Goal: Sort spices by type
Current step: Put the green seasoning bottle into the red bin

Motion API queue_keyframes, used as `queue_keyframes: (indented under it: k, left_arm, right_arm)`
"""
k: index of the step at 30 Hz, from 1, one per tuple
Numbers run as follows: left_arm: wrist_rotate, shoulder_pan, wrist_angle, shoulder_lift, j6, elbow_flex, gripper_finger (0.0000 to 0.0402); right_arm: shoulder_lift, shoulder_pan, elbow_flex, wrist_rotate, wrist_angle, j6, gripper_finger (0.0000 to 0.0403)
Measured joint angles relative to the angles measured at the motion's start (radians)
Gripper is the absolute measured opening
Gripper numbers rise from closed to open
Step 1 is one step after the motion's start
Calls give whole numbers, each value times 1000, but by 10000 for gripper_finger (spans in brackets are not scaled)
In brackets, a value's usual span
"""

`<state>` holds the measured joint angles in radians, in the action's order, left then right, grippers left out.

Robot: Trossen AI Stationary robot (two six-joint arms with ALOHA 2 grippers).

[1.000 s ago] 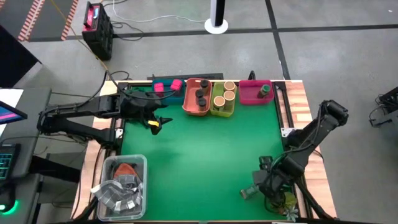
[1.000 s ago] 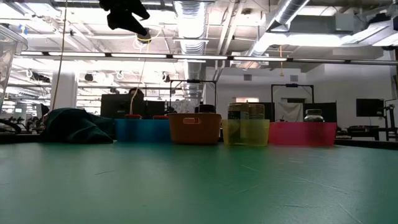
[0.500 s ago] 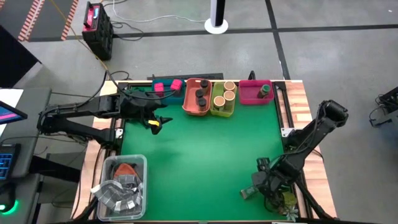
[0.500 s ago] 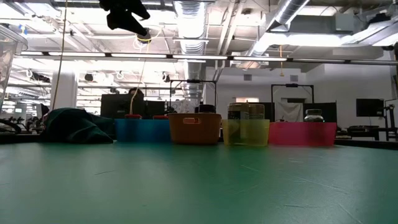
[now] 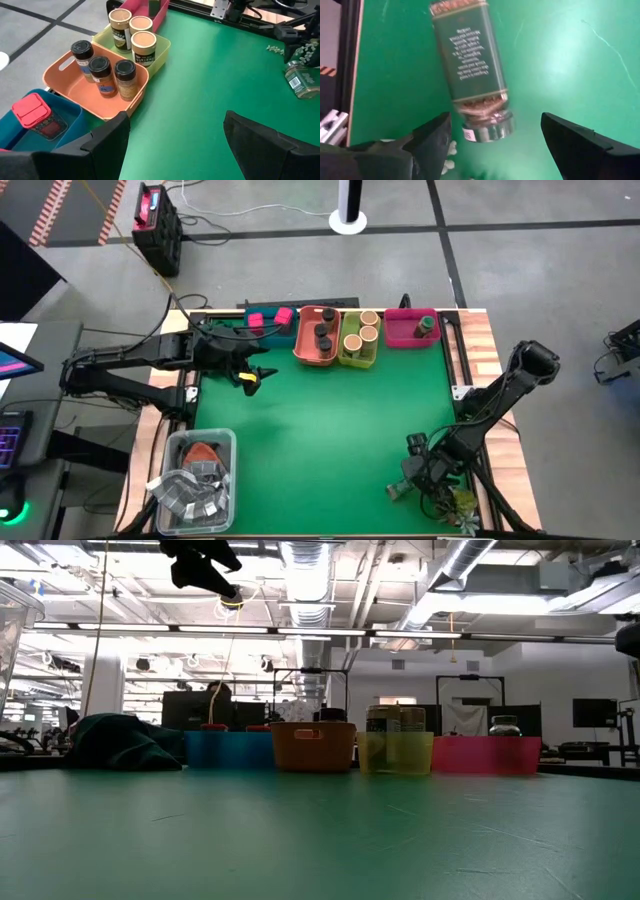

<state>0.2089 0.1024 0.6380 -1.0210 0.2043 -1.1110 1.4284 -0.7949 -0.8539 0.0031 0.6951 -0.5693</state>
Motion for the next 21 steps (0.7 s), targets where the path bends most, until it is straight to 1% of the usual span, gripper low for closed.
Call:
queue_keyframes:
  k: [6, 9, 12, 17, 21]
  left_arm:
    - [0, 0, 0, 0, -7, 0, 306]
    - [0, 0, 0, 0, -9, 0, 306]
    - [0, 0, 2, 0, -13, 0, 306]
    - [0, 0, 9, 0, -13, 0, 306]
    - [0, 0, 9, 0, -13, 0, 306]
  right_arm:
    - [0, 11, 31, 0, -1, 7, 331]
    - [0, 9, 38, -1, -33, 24, 331]
    - [0, 7, 38, 0, -63, 80, 331]
    - [37, 7, 37, 2, -26, 158, 331]
    - [79, 63, 35, 5, 0, 178, 331]
